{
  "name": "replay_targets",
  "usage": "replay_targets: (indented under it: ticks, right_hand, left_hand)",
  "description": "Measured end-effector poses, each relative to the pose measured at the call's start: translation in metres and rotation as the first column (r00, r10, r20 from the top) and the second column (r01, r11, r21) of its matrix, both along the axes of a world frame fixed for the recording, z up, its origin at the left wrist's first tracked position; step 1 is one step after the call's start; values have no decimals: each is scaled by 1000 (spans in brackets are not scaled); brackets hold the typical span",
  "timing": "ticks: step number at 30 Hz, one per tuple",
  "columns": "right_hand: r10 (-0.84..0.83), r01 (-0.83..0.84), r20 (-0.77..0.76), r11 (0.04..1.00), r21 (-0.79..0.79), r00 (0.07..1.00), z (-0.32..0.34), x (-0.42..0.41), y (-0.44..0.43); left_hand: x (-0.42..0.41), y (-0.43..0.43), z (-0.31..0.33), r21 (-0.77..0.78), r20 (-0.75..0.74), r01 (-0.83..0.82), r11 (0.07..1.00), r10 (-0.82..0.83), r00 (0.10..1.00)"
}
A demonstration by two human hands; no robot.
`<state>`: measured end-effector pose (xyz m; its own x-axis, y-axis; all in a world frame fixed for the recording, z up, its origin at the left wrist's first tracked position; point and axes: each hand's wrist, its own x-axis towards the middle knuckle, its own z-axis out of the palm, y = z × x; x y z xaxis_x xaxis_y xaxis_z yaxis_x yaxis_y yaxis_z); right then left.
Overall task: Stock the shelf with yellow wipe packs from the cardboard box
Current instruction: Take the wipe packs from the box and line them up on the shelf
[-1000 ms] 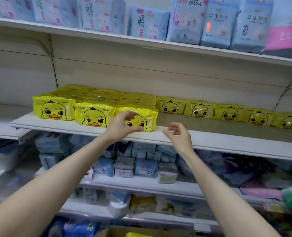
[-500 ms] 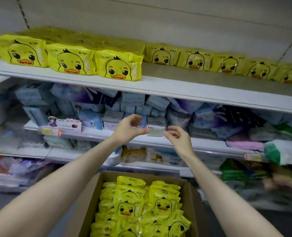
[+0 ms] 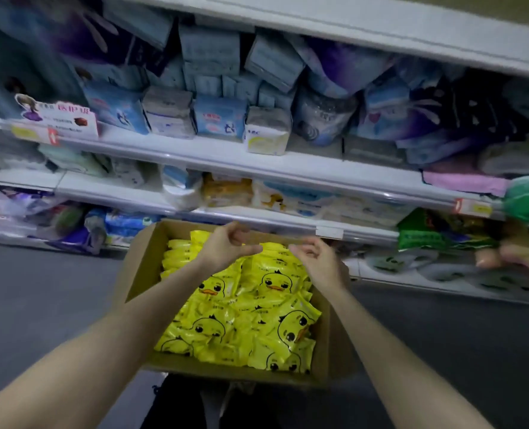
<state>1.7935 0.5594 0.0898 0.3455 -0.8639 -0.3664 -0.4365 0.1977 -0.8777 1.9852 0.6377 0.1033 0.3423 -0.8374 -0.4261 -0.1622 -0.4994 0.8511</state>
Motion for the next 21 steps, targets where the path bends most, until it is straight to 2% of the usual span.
replay_targets:
  ticks: [4,7,15,18,21]
  right_hand:
    - [-20,32,-101,993,117,995,-39,-22,17]
    - [33,7,-200,981,196,979,-67,-39,29]
    - [140,-28,-337,948,316,931,-113,-54,38]
    - [244,-69,-434,923,379,867,-128,-49,35]
    - [328,-88,-577,910,404,748,-138,-45,36]
  left_hand:
    - [-24,18,-45,141,-64,12,990,-3,998]
    - [-42,31,-78,229,-126,36,973,-7,992]
    - [-68,67,-140,419,-254,156,894,-49,966]
    - [-66,73,-153,454,-281,174,874,-45,959]
    - [-60,76,-163,491,-315,177,853,-15,949]
